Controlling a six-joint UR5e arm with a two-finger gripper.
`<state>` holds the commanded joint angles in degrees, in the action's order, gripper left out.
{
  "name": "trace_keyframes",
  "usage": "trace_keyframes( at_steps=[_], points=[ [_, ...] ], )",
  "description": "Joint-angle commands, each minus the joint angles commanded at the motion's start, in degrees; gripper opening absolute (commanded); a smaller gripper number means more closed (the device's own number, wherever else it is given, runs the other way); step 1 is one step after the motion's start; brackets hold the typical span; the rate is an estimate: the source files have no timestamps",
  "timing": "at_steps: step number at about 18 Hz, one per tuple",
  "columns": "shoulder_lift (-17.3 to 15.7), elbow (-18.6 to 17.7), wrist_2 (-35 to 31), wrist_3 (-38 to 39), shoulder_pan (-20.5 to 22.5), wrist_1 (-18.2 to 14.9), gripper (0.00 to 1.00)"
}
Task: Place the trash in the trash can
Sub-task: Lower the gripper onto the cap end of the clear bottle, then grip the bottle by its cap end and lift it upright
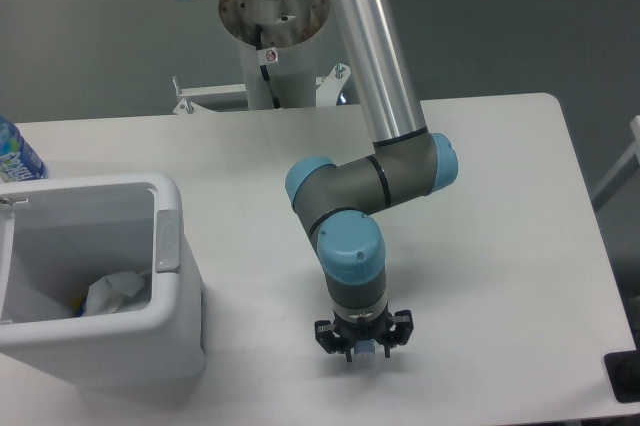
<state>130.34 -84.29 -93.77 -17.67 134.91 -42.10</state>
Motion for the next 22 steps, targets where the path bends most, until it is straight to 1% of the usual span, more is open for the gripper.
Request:
trace_keyframes(
  at_steps=[5, 8, 13, 15, 22],
  points=[
    [-0.09, 0.00, -0.27, 0.09, -0.09, 0.09, 0.46],
    [-0.17, 0.00, -0.27, 0.09, -0.09, 0.00, 0.39],
    [-0.26, 0.00, -0.27, 0.00, -0.09, 0.00, 0.36],
    [-0.35, -0.09, -0.27, 0.00, -0.09, 0.00, 0.32],
    [-0.61, 0.00, -0.36, 0.00, -0.09, 0.00, 0.30]
  ],
)
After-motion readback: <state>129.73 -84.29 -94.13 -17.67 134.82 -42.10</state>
